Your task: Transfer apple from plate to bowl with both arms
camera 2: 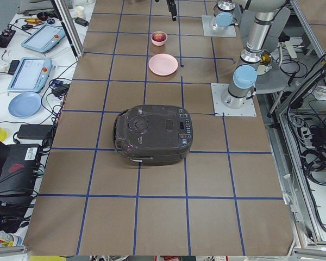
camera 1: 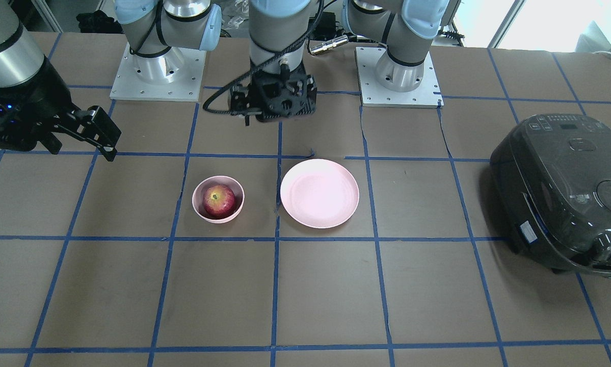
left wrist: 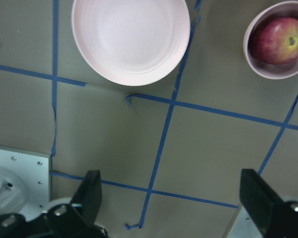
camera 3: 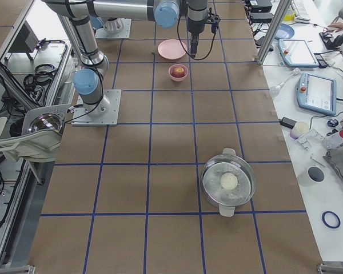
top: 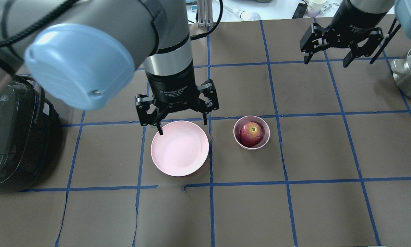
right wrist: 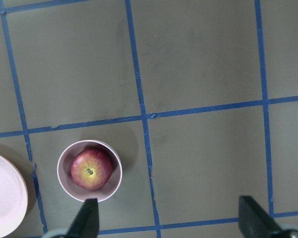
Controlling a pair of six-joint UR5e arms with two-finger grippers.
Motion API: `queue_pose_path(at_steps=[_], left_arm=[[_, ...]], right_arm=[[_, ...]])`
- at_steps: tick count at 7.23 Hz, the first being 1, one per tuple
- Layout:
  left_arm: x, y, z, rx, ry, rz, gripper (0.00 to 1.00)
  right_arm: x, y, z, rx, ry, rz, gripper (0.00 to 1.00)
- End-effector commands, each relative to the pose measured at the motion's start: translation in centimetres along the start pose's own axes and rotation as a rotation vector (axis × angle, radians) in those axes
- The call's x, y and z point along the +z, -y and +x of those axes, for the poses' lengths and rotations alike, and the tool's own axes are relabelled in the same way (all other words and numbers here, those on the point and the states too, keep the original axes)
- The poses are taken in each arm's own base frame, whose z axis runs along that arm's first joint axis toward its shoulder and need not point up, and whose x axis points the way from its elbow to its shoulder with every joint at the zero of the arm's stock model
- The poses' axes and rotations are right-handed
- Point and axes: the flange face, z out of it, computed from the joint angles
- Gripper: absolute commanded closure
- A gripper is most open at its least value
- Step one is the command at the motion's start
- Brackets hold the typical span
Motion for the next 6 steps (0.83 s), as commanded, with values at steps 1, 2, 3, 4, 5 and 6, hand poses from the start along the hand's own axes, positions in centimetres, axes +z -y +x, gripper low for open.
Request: queue_pose_path(at_steps=[1, 2, 3, 4, 5, 6], left_arm=[[-3.3, 4.4, -8.2, 0.15, 0.047, 0.096, 0.0], [-4.6, 6.9, -11.6, 0.2, 0.034, 0.155, 0.0], [-5.0, 8.3, -12.9, 0.213, 0.027, 0.198, 0.0], [-5.0, 8.6, -12.9, 0.204, 0.018, 0.221, 0.0], [-4.7, 8.8, -12.8, 0.203, 0.013, 0.228, 0.0], [-4.7, 8.9, -12.8, 0.21, 0.013, 0.232, 0.0]], right_arm=[[0.4, -1.1, -3.1, -0.061, -0.004, -0.007, 0.0], [-0.4, -1.8, -3.2, -0.065, -0.002, 0.005, 0.0], [-0.6, -1.9, -3.3, -0.068, 0.0, 0.008, 0.0], [-0.6, -1.9, -3.2, -0.067, -0.005, 0.008, 0.0], [-0.7, -1.9, -3.2, -0.068, -0.006, 0.011, 0.0], [-0.6, -1.8, -3.0, -0.065, -0.008, 0.01, 0.0]])
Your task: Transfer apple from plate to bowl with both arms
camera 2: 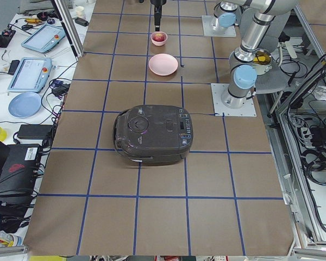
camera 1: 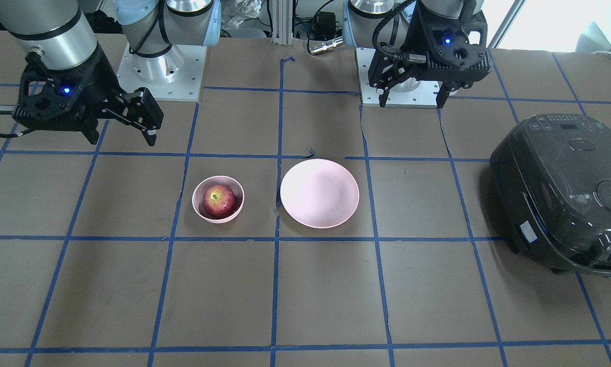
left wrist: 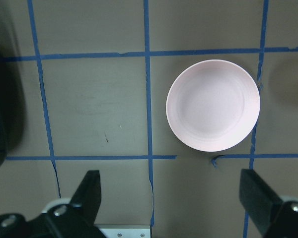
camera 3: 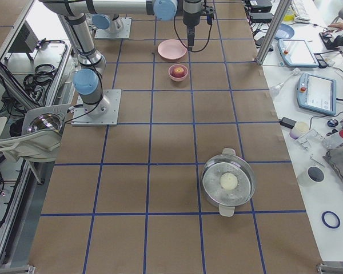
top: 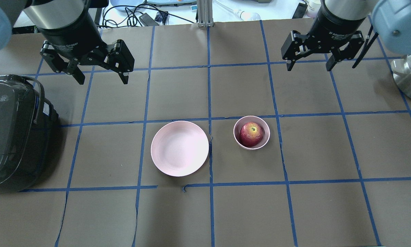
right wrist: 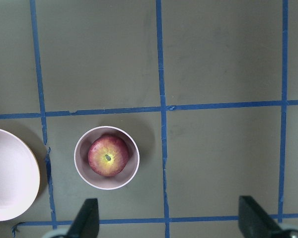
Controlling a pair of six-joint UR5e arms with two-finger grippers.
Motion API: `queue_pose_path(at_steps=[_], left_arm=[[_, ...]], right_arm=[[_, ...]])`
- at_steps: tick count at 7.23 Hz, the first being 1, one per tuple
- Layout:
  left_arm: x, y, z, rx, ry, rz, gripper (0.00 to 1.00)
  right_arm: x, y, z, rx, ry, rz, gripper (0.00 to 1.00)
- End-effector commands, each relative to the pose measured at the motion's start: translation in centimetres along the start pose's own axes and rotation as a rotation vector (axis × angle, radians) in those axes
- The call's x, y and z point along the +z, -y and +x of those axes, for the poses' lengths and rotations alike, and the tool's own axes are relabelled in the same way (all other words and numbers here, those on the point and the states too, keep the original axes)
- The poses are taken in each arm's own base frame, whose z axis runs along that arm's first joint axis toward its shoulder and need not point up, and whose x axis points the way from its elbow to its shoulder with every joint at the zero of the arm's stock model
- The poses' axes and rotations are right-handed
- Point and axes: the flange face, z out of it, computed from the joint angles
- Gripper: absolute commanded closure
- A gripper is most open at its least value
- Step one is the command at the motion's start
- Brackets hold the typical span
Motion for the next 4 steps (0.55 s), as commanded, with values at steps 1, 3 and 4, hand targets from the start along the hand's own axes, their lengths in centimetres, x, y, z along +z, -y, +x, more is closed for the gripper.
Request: queue_pose_path(at_steps=[1, 3, 4], left_arm=[[0.15, 0.19, -0.03, 0.004, -0.003, 0.012, 0.0], [0.56, 0.05, 0.01, 0.006, -0.006, 0.007, 0.0], [0.63, 0.05, 0.02, 0.004, -0.014, 0.005, 0.0]], right_arm=[[-0.08, 0.0, 0.08, 0.002, -0.004, 0.002, 0.0], [-0.62, -0.35, 0.04, 0.001, -0.001, 0.011, 0.0], [-0.3, -0.29, 0.15, 0.003, -0.004, 0.004, 0.0]])
